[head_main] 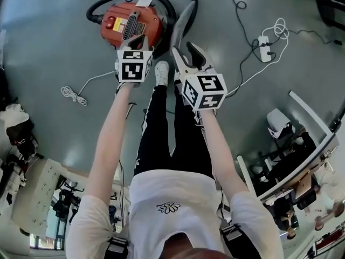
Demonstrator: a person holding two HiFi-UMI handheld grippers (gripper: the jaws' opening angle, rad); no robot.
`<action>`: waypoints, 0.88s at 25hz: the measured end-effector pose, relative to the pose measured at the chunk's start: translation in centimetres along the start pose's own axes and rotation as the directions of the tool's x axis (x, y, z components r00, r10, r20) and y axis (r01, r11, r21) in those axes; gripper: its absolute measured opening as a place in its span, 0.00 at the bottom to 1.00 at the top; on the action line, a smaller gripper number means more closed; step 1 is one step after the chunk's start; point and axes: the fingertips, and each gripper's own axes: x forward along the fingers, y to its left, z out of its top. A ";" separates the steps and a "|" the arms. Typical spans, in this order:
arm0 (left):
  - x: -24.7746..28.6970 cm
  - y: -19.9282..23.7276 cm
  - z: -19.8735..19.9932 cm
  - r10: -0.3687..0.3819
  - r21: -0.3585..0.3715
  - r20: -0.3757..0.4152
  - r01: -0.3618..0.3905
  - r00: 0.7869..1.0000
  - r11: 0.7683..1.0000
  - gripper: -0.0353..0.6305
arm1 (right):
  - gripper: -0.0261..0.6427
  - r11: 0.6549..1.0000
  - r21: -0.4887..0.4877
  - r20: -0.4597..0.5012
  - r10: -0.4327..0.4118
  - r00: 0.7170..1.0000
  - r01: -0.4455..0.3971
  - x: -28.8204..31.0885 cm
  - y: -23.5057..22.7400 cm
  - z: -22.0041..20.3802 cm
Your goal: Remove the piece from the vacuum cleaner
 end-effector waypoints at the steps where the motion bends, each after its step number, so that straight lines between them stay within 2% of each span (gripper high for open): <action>1: 1.0 0.1 -0.3 0.004 -0.001 -0.013 -0.004 1.000 1.000 0.06 | 0.31 1.000 0.022 -0.049 0.003 0.999 -0.002 1.2 -0.8 -1.6; 5: 4.2 0.3 -1.8 0.009 0.013 -0.074 -0.008 0.997 1.000 0.06 | 0.31 0.994 0.103 -0.165 -0.015 0.986 0.033 4.4 -3.4 -6.7; 10: 6.2 0.5 -2.7 0.013 -0.003 -0.105 -0.013 0.994 1.000 0.06 | 0.31 0.981 0.181 -0.231 -0.022 0.973 0.065 7.0 -4.9 -10.0; 15: 7.3 0.5 -4.1 0.013 0.009 -0.110 -0.013 0.994 1.000 0.06 | 0.31 0.977 0.183 -0.277 -0.053 0.959 0.106 9.2 -5.8 -12.0; 20: 7.2 0.6 -3.9 0.004 -0.024 -0.104 -0.007 0.995 1.000 0.06 | 0.31 0.976 0.154 -0.319 -0.097 0.943 0.152 10.8 -6.9 -13.3; 22: 7.2 0.4 -3.9 0.010 -0.016 -0.102 -0.012 0.995 1.000 0.06 | 0.31 0.976 0.137 -0.343 -0.115 0.932 0.171 11.3 -7.4 -13.9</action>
